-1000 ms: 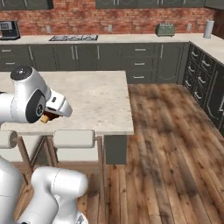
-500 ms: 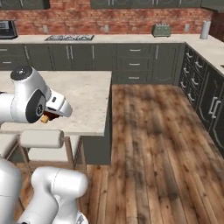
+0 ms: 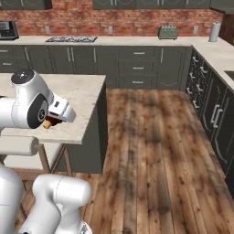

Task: Transport the steak from the fridge to the microwave and turn on the microwave.

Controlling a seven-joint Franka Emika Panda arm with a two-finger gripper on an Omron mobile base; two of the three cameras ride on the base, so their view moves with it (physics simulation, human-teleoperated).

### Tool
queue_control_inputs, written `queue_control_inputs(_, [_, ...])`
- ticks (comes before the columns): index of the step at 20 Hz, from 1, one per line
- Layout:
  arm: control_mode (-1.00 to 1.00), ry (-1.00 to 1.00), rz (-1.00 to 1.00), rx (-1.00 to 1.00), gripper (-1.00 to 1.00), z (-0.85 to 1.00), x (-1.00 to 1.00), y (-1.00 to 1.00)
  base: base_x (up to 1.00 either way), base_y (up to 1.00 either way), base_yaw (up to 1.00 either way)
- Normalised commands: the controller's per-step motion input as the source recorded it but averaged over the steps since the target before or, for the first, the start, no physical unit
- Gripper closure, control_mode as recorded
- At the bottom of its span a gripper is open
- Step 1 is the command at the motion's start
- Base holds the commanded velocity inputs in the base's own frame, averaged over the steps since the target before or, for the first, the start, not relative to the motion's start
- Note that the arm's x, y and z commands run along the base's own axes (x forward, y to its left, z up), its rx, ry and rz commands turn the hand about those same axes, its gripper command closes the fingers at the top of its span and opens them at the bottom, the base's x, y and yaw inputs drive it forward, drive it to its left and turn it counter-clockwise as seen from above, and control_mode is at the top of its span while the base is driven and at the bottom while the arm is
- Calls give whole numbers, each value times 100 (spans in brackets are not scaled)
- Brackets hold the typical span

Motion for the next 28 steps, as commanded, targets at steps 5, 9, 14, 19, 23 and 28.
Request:
queue_control_inputs(5, [100,0,0,0,100,0,0,0,52,-52,19])
queue_control_inputs(9, [100,0,0,0,100,0,0,0,59,-45,23])
queue_control_inputs(14, [100,0,0,0,100,0,0,0,60,-45,24])
queue_control_inputs(19, [100,0,0,0,100,0,0,0,61,-46,22])
queue_control_inputs(23, [100,0,0,0,100,0,0,0,61,-43,25])
queue_control_inputs(28, [100,0,0,0,100,0,0,0,61,-42,27])
